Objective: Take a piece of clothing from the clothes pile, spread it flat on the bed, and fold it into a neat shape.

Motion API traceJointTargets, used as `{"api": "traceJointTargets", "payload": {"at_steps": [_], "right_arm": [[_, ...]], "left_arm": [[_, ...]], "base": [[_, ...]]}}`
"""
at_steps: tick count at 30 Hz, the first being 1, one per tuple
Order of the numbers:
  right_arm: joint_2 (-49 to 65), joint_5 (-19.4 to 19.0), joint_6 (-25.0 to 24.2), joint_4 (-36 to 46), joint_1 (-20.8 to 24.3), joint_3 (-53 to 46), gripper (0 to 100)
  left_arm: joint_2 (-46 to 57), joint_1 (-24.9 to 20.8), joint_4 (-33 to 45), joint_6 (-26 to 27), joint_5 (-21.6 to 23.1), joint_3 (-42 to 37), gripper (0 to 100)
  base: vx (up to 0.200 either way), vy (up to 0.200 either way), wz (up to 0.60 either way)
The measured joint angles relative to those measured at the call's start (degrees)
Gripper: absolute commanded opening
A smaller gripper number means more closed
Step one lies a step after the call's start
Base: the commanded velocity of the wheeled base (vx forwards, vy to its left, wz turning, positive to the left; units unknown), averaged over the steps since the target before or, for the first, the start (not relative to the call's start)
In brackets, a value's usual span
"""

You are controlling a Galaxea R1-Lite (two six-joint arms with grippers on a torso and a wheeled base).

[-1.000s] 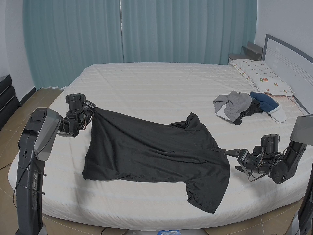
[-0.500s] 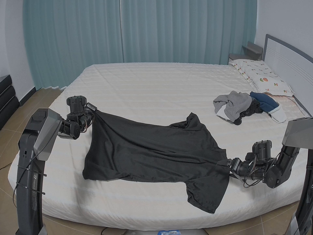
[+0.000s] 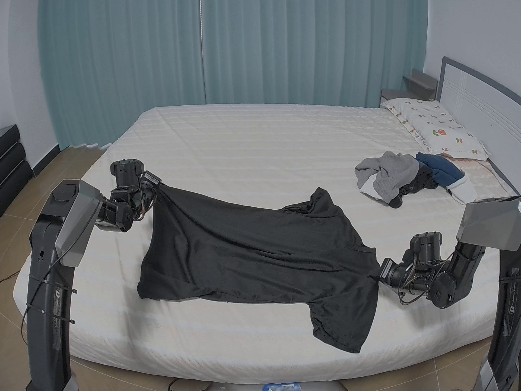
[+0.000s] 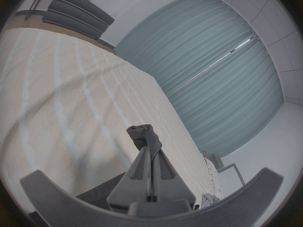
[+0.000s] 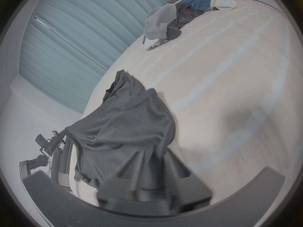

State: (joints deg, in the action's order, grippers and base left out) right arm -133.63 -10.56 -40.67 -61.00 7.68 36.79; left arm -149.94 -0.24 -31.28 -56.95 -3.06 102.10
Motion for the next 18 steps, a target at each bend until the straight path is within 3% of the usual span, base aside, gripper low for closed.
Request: {"api": "traceJointTargets", "payload": {"at_steps": [18], "right_arm": [[-4.62,0.0,-1.83,-0.09,-3.33,12.3,0]], "left_arm": [[-2.38,0.06,-3.01,2.33,-5.32,3.91,0]], "base": [[0.0,0.0,0.0]]}}
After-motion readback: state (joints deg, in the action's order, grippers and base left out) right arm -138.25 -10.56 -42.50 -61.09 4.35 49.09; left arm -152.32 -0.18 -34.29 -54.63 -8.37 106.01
